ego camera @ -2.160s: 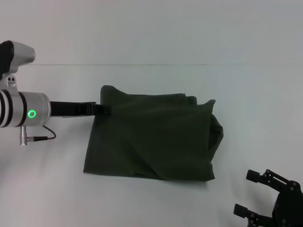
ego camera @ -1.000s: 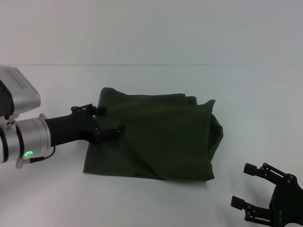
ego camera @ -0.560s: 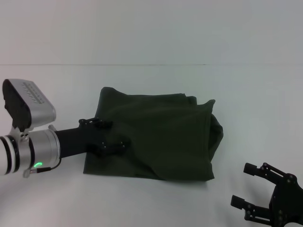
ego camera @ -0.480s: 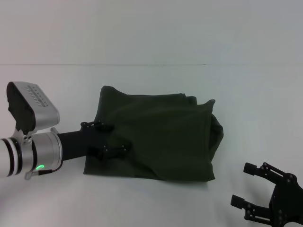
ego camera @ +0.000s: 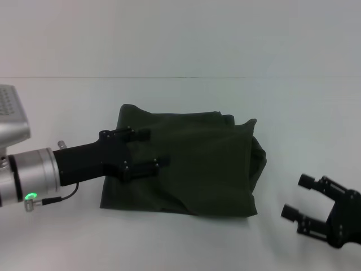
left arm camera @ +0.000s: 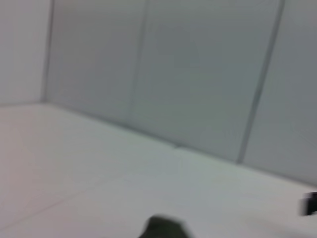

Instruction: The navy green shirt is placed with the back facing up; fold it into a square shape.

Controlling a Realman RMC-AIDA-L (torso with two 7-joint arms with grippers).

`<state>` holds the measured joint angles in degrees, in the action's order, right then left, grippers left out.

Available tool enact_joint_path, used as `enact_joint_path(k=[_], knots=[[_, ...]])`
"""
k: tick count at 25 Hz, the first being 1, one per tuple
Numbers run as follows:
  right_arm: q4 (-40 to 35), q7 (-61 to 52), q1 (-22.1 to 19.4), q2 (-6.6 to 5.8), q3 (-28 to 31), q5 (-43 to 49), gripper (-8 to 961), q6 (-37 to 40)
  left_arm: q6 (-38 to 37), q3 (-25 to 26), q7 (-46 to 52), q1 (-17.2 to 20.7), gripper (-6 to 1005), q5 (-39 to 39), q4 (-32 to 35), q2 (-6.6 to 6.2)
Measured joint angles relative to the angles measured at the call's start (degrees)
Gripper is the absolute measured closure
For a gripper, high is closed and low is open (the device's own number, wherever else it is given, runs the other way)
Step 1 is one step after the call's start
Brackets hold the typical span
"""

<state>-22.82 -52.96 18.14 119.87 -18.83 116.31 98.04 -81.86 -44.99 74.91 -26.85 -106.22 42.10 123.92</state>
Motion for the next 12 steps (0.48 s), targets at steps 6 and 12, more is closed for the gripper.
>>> enact_joint_path(k=[6, 12], knots=[[0.2, -16.8, 3.6, -0.09, 2.9, -3.9, 56, -3.6, -12.8, 3.2, -8.1, 2.2, 193, 1.8, -0.2, 0.27], [0.1, -29.8, 8.4, -0.37, 2.0, -3.6, 57, -13.5, -16.9, 3.0, -14.9, 5.7, 192, 2.9, -3.5, 0.14]])
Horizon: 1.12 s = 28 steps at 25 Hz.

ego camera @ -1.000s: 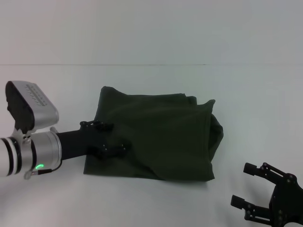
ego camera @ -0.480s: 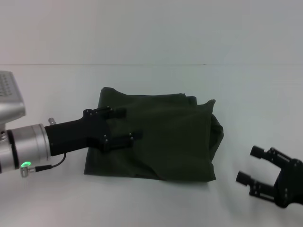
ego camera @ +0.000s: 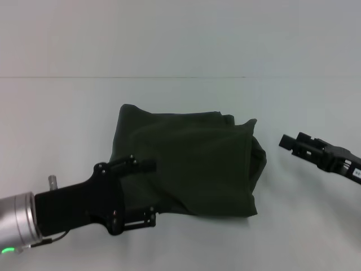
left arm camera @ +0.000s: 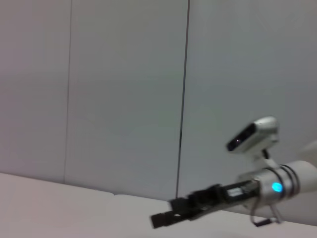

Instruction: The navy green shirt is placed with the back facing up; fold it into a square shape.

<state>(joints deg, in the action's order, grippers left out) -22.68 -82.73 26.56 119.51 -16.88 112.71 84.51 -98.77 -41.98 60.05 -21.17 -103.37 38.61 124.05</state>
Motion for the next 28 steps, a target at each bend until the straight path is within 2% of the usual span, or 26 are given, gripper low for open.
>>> enact_joint_path(k=[3, 8, 15, 18, 21, 24, 28], knots=[[0.0, -7.4, 2.4, -0.06, -0.4, 0.0, 58, -5.4, -0.6, -0.7, -0.1, 1.6, 190, -0.3, -0.2, -0.05], [-0.6, -22.8, 7.1, -0.95, -3.7, 0.0, 59, -11.9, -0.9, -1.8, -0.2, 3.2, 192, -1.8, -0.2, -0.14], [-0.8, -42.0, 13.0, -3.0, -14.8, 0.8, 60, -21.9, -1.1, -1.8, -1.6, 3.5, 190, -4.7, -0.2, -0.14], [-0.8, -50.5, 14.4, -4.44, -20.3, 2.6, 60, -26.2, -1.1, -1.8, -2.9, 3.7, 190, -4.8, -0.2, -0.14], [-0.8, -55.4, 14.9, -5.34, -22.9, 3.3, 61, -27.7, -1.1, -1.8, -3.3, 3.7, 190, -4.8, -0.2, -0.14], [-0.4, -57.3, 15.4, -5.4, -23.2, 3.3, 61, -28.0, -1.1, -1.8, -3.9, 3.8, 191, -5.0, -0.1, -0.14], [0.5, -58.8, 16.2, -4.9, -24.0, 3.3, 62, -29.6, -0.9, -1.8, -4.6, 3.8, 191, -5.2, -0.1, -0.14]])
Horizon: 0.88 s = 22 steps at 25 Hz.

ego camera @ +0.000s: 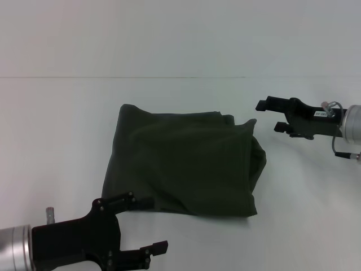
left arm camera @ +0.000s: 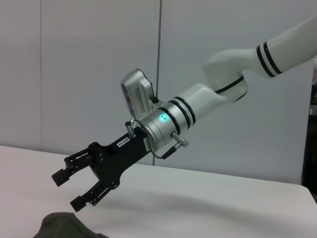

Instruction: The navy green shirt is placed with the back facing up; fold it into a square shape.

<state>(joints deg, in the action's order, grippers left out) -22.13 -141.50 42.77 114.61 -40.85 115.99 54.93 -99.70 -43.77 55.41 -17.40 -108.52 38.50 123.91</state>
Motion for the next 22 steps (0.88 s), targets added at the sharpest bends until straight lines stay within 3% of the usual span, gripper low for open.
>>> enact_joint_path(k=[4, 14, 22], knots=[[1.8, -0.5, 1.2, 0.75, -0.7, 0.0, 63, -2.3, 0.2, 0.0, -0.6, 0.0, 192, -0.2, 0.0, 0.0], [1.9, 1.4, 2.5, 4.37, -1.2, -0.1, 65, -6.1, 0.4, 0.1, -1.6, -0.1, 190, -0.5, -0.1, 0.0], [1.5, 5.0, 2.9, 5.21, -2.7, -0.4, 66, -8.2, 0.6, 0.1, -1.6, 0.0, 190, -0.5, -0.6, 0.0]])
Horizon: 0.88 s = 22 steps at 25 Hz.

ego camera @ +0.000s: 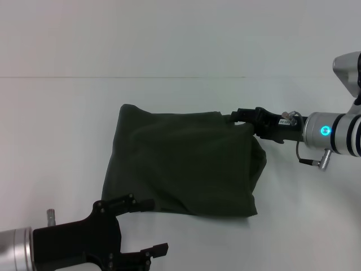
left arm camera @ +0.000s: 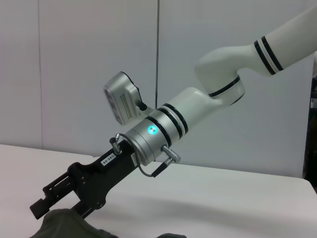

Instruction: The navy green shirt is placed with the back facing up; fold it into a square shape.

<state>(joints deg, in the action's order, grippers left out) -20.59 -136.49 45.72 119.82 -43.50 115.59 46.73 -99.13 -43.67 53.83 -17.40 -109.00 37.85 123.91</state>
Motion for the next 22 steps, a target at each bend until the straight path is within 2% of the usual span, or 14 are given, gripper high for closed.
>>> enact_joint_path(k=[5, 10, 16, 22], knots=[[0.6, 1.2, 0.5, 0.15, -0.1, -0.5, 266, -1.3, 0.1, 0.3, 0.0, 0.0, 191, 0.0, -0.2, 0.0], [0.7, 1.3, 0.5, 0.14, -0.2, -0.4, 527, -1.7, 0.1, 0.4, 0.0, 0.0, 191, 0.0, -0.3, 0.0], [0.7, 1.2, 0.4, 0.15, -1.0, -0.5, 771, -1.7, 0.5, 0.4, 0.0, 0.0, 192, 0.0, -0.3, 0.0], [0.6, 1.4, 0.4, 0.22, -1.0, -1.0, 864, -1.7, 0.5, 0.4, 0.0, 0.0, 191, 0.0, -0.3, 0.0]])
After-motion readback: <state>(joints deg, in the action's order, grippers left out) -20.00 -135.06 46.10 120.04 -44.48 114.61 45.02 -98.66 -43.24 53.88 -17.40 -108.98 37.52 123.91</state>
